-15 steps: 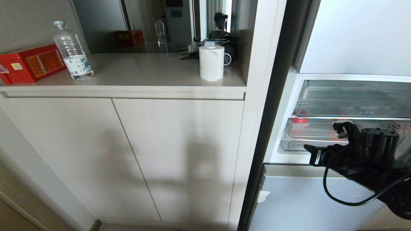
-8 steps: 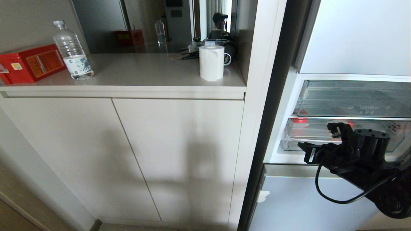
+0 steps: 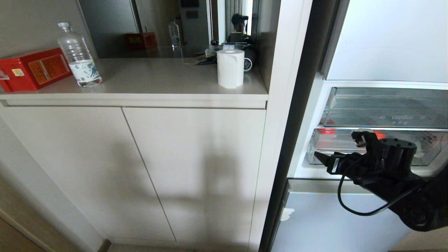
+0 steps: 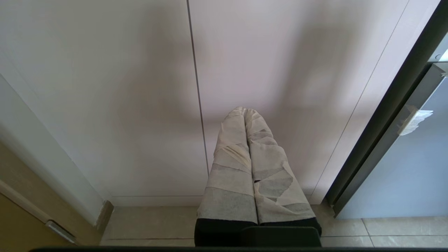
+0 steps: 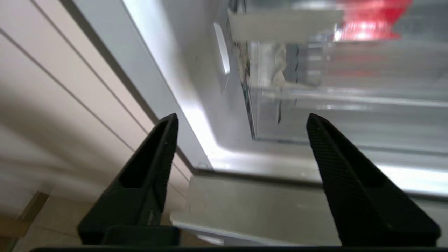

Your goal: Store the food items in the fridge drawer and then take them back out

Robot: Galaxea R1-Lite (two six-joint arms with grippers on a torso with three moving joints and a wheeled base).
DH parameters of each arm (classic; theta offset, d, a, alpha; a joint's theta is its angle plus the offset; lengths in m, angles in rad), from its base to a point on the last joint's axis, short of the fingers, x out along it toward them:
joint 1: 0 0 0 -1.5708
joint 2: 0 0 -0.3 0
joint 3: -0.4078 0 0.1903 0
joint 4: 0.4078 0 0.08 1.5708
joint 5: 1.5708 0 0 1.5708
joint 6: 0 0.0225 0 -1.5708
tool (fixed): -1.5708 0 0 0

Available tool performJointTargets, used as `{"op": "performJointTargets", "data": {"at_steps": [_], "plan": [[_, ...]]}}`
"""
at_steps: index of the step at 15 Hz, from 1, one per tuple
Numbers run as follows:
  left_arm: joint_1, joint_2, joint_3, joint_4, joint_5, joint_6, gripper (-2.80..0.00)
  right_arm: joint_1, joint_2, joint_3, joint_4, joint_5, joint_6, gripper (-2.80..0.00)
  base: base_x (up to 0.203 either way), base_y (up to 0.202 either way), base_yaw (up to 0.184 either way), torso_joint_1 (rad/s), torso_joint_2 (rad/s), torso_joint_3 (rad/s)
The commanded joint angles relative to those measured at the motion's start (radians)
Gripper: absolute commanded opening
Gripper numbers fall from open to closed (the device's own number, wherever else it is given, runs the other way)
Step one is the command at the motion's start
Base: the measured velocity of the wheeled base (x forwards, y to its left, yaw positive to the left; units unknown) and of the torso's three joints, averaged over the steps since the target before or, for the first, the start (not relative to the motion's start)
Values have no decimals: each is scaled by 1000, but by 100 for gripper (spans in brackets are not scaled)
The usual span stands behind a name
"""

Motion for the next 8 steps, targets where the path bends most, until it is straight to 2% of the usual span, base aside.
{"op": "performJointTargets", "data": {"at_steps": [1,3,8], "plan": [[0,-2,0,0,0,1,-280,0,52,-41,-14,-3,0,0,0,0,0,0,0,0],[0,-2,0,0,0,1,-280,0,73,-73,-16,-35,0,0,0,0,0,0,0,0],[0,-2,0,0,0,1,-280,-3,79,-86,-16,-44,3,0,0,0,0,0,0,0]]}}
